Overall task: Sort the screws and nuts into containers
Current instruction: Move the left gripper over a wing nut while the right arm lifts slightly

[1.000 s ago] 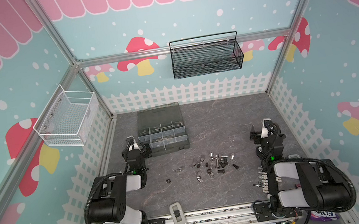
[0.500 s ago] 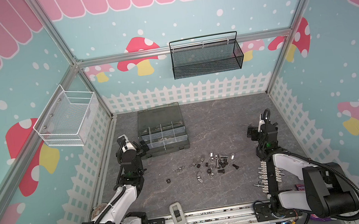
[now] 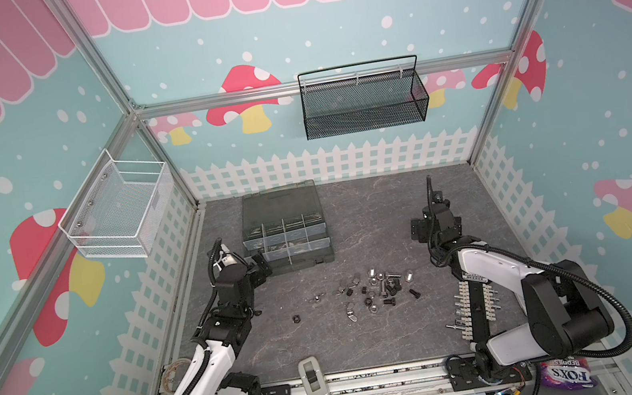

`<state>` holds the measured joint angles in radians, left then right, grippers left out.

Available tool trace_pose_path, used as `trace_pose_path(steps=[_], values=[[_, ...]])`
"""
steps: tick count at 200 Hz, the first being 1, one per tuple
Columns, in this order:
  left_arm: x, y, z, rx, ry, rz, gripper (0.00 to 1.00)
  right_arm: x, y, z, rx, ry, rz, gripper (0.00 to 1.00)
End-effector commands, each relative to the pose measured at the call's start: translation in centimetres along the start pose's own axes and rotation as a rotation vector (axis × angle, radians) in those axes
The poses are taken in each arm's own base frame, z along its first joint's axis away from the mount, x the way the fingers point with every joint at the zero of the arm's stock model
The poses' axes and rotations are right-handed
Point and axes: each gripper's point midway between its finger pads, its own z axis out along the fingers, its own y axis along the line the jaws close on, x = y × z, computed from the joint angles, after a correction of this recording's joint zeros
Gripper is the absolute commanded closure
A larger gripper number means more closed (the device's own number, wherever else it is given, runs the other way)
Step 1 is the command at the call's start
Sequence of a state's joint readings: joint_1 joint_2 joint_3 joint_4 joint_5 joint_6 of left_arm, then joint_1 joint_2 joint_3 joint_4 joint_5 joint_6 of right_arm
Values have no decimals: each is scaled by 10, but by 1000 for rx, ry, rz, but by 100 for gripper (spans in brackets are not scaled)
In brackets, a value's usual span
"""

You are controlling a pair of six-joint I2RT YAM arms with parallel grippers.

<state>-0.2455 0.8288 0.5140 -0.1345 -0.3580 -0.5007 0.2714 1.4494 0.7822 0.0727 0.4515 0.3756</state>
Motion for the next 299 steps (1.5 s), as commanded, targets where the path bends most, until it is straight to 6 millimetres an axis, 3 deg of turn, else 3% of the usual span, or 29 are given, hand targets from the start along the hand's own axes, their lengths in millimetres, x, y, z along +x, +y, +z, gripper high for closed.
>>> trace_pose_path(steps=[1, 28, 86, 139, 172, 197, 238, 299], values=[[35, 6, -9, -41, 162, -72, 0, 14, 5, 0, 3, 88, 28, 3], [65, -7, -8, -37, 272, -51, 0, 15, 13, -1, -29, 115, 53, 3], [126, -79, -6, 92, 523, 237, 1, 17, 13, -8, -43, 136, 109, 3], [179, -101, -19, 178, 742, 385, 9, 24, 8, -10, -19, 162, 127, 3], [201, -103, -26, 192, 803, 435, 17, 22, 4, -13, -6, 152, 146, 3], [215, -97, -22, 158, 836, 466, 17, 16, 2, -16, 2, 133, 152, 3], [216, -90, -12, 88, 810, 473, 18, 11, -3, -23, 7, 112, 159, 3], [221, -77, 0, -5, 795, 478, 34, 4, -11, -32, 23, 77, 161, 3]])
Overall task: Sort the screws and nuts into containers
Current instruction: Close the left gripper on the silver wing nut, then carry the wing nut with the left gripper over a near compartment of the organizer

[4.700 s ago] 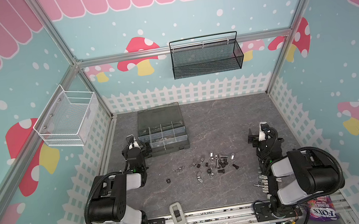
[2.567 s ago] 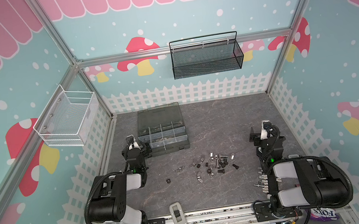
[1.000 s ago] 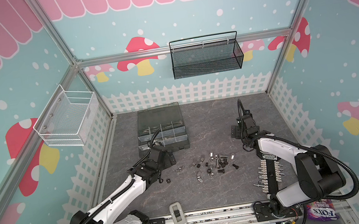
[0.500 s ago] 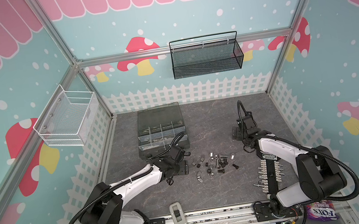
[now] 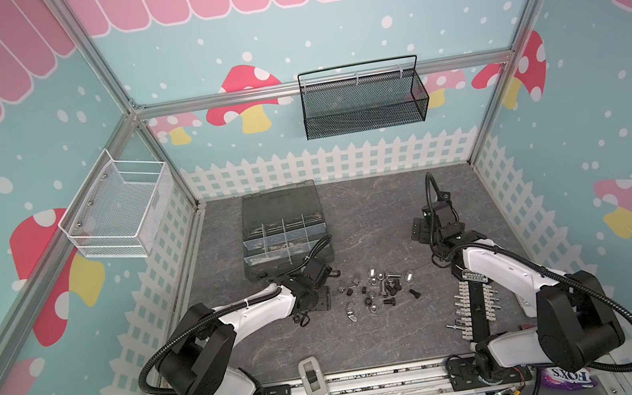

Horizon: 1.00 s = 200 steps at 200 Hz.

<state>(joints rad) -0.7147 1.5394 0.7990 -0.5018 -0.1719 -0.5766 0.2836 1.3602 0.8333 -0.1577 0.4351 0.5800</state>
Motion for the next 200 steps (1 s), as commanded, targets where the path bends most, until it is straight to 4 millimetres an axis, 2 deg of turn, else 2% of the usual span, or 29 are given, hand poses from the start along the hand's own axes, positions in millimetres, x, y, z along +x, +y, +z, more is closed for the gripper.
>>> trace_pose_path(steps=[1, 108, 139, 200], values=[[-6, 5, 3, -54, -13, -29, 34, 1, -5, -6, 23, -7, 3, 3], [-8, 9, 15, -92, -7, -60, 63, 2, -7, -5, 33, -4, 0, 3], [-8, 8, 15, -89, -6, -62, 70, 3, -7, -5, 34, -4, 1, 3], [-8, 7, 13, -78, -9, -71, 90, 0, -8, -7, 32, -13, 8, 3]])
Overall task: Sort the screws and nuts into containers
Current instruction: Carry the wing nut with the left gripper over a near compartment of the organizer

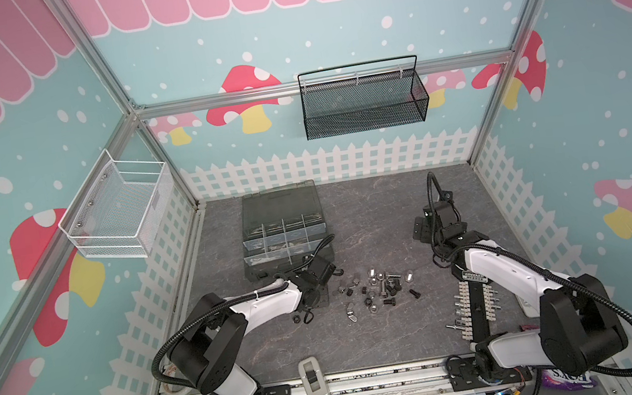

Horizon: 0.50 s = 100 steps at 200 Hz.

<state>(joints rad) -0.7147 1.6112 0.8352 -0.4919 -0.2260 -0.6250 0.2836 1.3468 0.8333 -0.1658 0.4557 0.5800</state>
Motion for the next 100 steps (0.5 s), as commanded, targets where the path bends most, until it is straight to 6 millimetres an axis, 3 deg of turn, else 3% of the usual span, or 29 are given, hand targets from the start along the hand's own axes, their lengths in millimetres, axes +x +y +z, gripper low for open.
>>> trace_pose_path(steps=[1, 55, 100], values=[[0, 4, 1, -20, 4, -28, 90, 3, -3, -4, 14, -1, 5, 3], [-23, 1, -17, 15, -70, -83, 98, -3, -4, -10, 5, -22, 17, 3], [-68, 16, -40, 38, -169, -172, 100, -5, -4, -13, -7, -33, 25, 3]])
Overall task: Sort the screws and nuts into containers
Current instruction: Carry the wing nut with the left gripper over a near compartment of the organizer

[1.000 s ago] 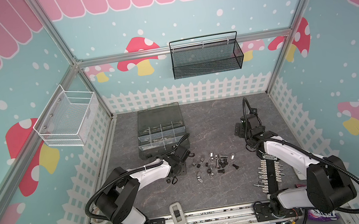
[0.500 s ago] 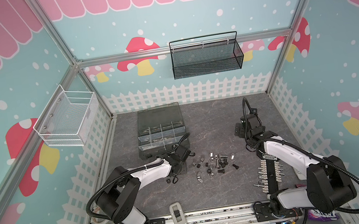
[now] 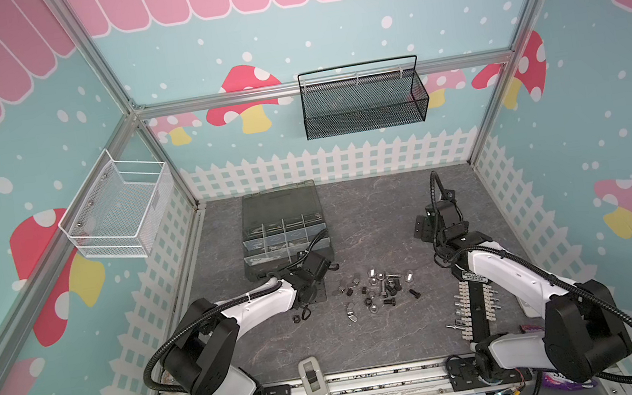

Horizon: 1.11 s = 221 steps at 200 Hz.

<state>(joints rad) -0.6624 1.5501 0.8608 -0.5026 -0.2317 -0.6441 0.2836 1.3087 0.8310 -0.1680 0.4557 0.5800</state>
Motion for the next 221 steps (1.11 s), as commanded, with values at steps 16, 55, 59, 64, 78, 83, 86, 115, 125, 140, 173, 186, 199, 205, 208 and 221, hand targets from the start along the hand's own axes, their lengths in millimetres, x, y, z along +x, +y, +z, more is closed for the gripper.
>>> trace_pose_path(steps=[16, 55, 59, 64, 78, 83, 86, 115, 125, 140, 173, 186, 199, 205, 208, 221], values=[[-62, 10, -24, 19, -141, -102, 100, 3, -1, -4, -2, -6, 13, 3], [-105, 39, -31, -22, -204, -136, 100, 6, 1, -3, -13, 3, 10, 3], [-109, 42, -31, -26, -210, -146, 100, 6, 1, -3, -14, 5, 9, 3], [-113, 47, -31, -31, -214, -158, 100, 7, 1, -3, -14, 5, 10, 3], [-124, 63, -30, -42, -219, -200, 100, 8, 1, -2, -15, 10, 11, 3], [-126, 66, -29, -43, -219, -209, 100, 8, 1, -2, -15, 10, 11, 3], [-128, 69, -28, -46, -220, -214, 100, 8, 1, -2, -17, 10, 12, 3], [-140, 81, -19, -54, -212, -243, 100, 8, 3, -1, -21, 11, 13, 3], [-141, 85, -13, -56, -199, -256, 100, 8, 3, -1, -22, 12, 11, 3], [-140, 88, -4, -54, -180, -272, 100, 8, 4, 0, -22, 14, 5, 2], [-136, 92, 12, -65, -147, -285, 100, 7, 4, 0, -25, 14, 6, 3], [-135, 93, 17, -68, -140, -290, 100, 8, 4, 1, -23, 16, 7, 3], [-134, 94, 21, -69, -133, -295, 100, 9, 5, 1, -23, 17, 8, 3], [-133, 94, 23, -69, -127, -296, 99, 9, 4, 1, -22, 18, 8, 3], [-133, 94, 24, -68, -127, -296, 98, 10, 4, 1, -22, 19, 8, 3], [-131, 94, 27, -67, -115, -299, 95, 10, 4, 1, -20, 20, 10, 3]])
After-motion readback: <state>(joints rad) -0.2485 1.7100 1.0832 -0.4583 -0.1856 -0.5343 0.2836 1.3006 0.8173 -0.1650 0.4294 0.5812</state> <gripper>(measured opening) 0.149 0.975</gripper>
